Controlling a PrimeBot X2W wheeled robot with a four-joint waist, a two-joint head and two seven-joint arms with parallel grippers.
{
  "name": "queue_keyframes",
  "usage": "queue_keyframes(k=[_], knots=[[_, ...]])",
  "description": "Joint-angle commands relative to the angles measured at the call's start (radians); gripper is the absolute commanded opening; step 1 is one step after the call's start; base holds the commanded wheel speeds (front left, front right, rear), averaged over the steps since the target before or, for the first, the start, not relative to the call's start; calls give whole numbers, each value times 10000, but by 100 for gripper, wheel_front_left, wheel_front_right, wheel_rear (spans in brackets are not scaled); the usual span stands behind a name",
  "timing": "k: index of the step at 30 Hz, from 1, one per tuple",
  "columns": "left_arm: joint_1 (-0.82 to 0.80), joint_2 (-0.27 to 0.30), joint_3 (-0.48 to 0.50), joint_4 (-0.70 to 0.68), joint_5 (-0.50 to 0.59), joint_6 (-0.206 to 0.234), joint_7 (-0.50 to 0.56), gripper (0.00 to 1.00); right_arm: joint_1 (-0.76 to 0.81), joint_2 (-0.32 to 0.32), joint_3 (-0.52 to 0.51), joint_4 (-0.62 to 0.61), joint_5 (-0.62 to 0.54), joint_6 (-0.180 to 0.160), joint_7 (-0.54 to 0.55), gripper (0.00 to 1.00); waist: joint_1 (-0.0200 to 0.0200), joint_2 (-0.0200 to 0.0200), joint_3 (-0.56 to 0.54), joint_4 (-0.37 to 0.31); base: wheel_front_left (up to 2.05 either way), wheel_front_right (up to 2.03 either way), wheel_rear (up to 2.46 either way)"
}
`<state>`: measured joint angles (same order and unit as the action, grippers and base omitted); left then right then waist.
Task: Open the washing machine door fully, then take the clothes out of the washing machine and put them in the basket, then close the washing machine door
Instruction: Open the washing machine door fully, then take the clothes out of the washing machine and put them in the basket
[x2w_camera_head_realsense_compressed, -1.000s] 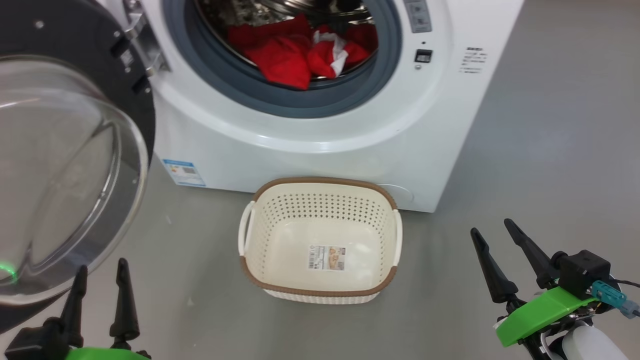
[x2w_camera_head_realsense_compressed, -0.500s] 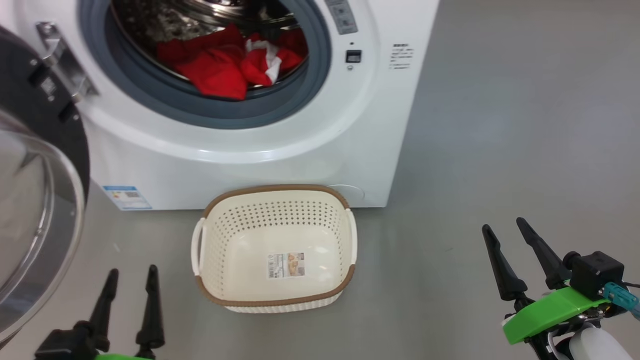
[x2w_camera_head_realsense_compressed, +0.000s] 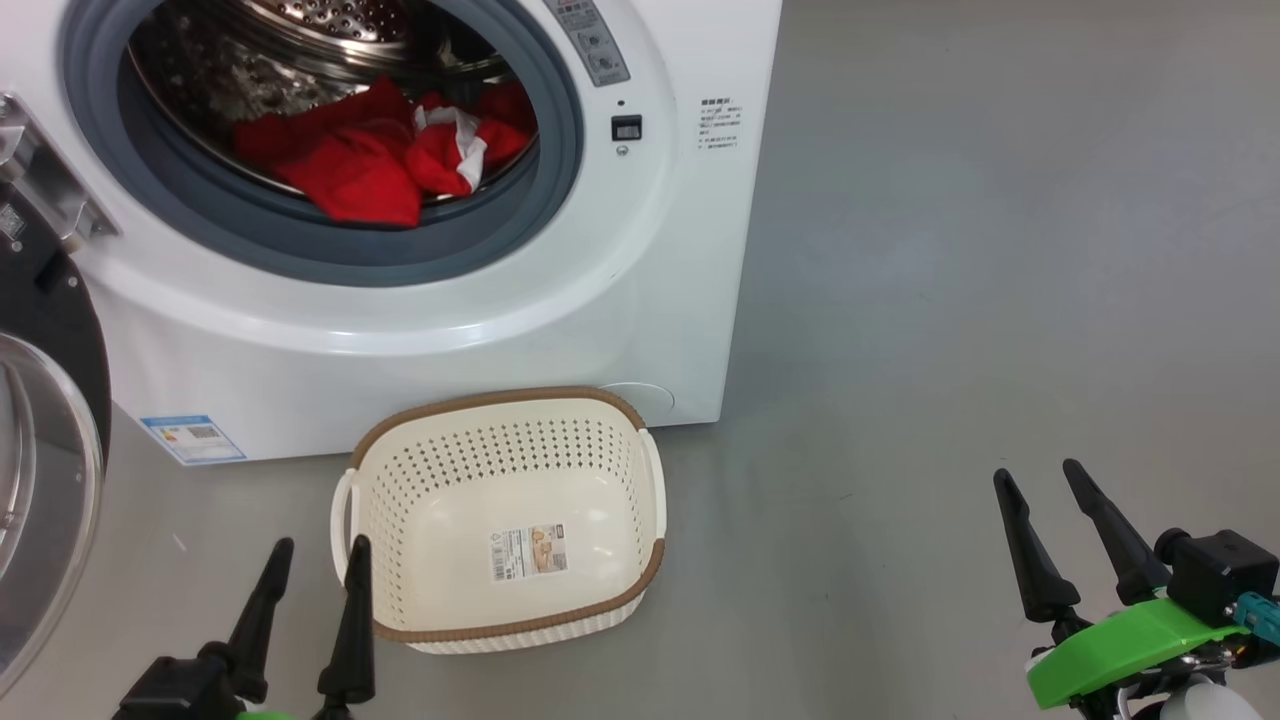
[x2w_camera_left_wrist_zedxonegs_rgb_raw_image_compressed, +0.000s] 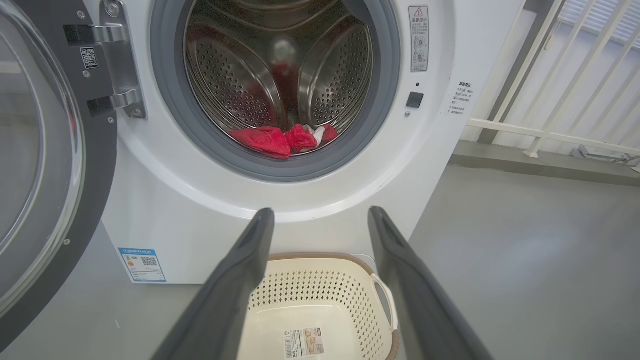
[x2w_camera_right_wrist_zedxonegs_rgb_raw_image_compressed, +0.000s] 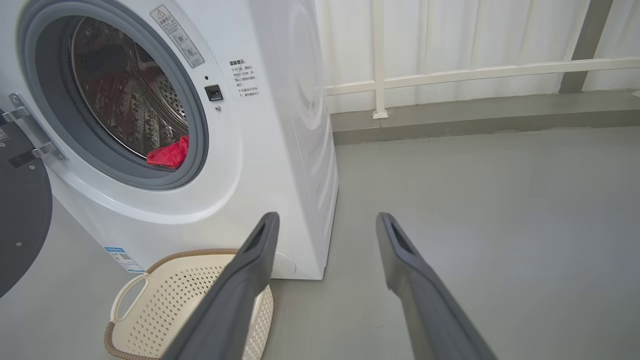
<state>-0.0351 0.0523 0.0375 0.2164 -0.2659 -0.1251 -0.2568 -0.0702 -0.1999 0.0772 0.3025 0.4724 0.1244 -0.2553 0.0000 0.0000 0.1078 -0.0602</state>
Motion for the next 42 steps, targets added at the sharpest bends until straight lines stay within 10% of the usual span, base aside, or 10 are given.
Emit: queue_keyframes(k=[1,42], knots=[[51,155,283,-287,-50,-55,-49,100,1,-132,130,-274,-102,63,-65,100,0,0,-31,-26,0,0,0],[-228,218,429,-673,184,-56,-49,100,-95,-17,24,-311,-201,63,-65,100,0,0,184,81,12,-14,2]])
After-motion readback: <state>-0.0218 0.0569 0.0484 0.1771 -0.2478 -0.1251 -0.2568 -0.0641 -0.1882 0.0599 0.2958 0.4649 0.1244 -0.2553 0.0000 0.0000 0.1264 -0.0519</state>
